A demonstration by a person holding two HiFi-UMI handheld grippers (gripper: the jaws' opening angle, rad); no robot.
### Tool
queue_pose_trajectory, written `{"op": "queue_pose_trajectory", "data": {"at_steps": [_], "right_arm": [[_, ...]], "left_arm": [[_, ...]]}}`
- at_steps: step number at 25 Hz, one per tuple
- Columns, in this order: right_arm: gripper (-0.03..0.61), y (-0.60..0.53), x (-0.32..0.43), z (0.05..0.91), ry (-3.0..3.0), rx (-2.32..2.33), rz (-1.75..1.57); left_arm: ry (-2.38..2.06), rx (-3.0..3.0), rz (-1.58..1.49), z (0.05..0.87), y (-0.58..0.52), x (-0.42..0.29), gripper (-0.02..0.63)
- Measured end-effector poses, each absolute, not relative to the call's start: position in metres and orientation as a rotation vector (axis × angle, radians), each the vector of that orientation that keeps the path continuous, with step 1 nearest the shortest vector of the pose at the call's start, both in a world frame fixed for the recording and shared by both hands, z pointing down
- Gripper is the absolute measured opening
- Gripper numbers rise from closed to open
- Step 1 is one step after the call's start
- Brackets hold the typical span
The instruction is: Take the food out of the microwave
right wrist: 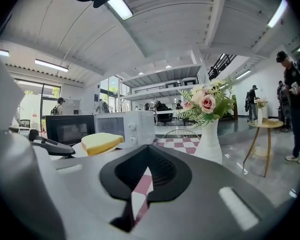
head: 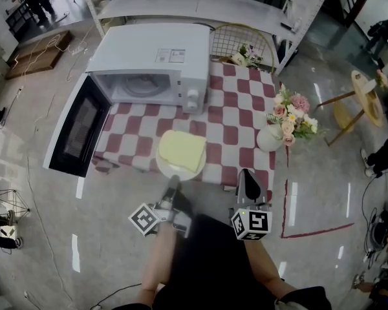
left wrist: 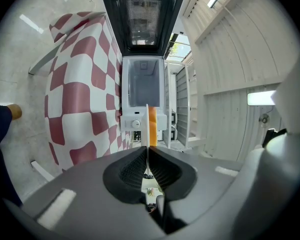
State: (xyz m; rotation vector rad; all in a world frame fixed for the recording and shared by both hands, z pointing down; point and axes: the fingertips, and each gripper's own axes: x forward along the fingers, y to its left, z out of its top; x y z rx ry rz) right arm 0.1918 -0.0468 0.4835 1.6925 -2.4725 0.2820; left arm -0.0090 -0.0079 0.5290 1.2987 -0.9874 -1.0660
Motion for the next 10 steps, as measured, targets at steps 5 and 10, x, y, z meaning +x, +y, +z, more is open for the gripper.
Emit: {"op": "queue_pose_trajectory", "data": {"at_steps": [5,10], "right_arm": [[-0.002,-0.0441,0.1898,0.4837,-2.475,1.689,0.275],[-0.002,-0.0398,0.1896,0.4842,-2.478,1.684,0.279]], "left_arm": [[-0.98,1.299,-1.071,0.5281,-0.0048,-0.0083,0.023],[-0.983,1.306,-1.074,0.5277,0.0005,-0.0092,0.023]]}}
